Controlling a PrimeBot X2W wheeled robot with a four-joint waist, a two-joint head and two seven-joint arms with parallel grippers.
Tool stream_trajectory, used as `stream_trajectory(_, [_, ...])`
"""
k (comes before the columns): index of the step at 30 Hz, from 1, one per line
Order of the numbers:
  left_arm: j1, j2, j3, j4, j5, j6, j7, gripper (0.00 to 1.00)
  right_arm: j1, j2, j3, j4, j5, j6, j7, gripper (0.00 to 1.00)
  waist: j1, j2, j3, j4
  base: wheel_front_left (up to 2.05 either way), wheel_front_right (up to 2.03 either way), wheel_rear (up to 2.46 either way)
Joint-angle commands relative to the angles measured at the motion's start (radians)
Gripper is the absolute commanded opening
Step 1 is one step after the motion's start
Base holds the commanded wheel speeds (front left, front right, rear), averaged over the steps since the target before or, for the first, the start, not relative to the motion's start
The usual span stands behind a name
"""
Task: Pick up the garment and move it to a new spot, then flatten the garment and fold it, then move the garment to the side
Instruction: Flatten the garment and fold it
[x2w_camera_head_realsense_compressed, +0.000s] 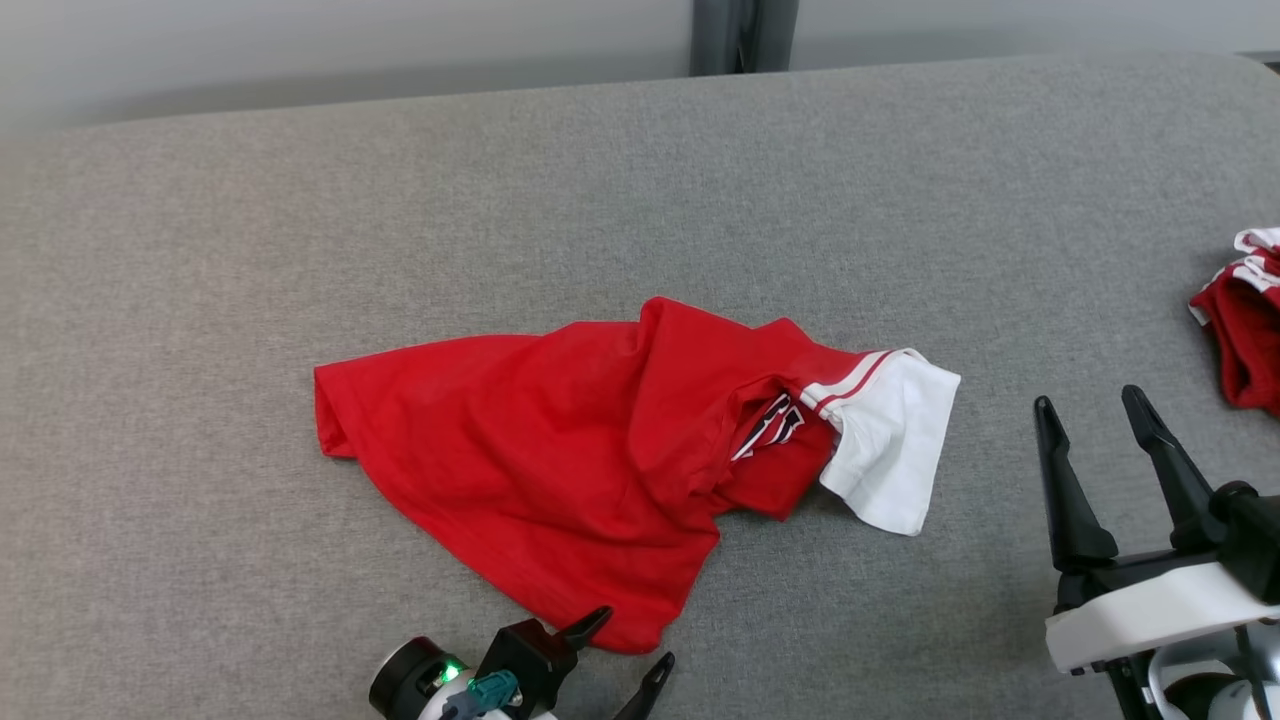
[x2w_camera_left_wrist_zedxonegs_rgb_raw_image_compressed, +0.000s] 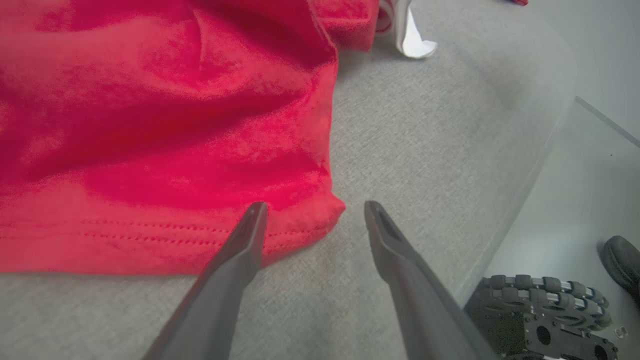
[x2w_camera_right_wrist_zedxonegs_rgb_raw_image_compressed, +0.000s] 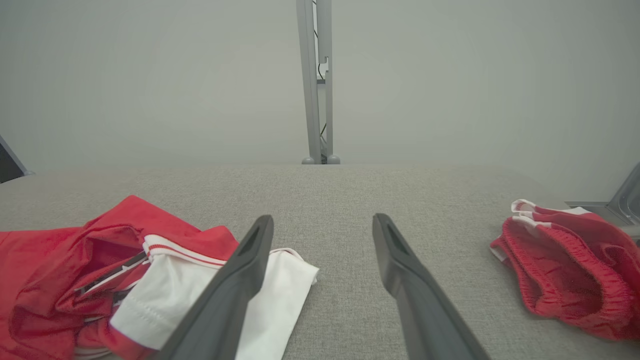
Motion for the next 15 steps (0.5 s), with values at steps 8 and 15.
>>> stream_trajectory(8, [-0.061, -0.002, -0.012, 0.077, 0.019, -0.008, -0.001, 0.05, 0.005, -0.005, 0.066, 0.029, -0.012, 0.0, 0.02, 1.0, 0.0, -0.0001, 0.052, -0.013, 0.0, 0.0, 0.0])
stream_trajectory(15, [-0.087, -0.001, -0.002, 0.097, 0.022, 0.001, -0.021, 0.0, 0.059, -0.005, 0.138, 0.1, 0.005, 0.0, 0.048, 1.0, 0.0, -0.0001, 0.072, -0.007, 0.0, 0.0, 0.0])
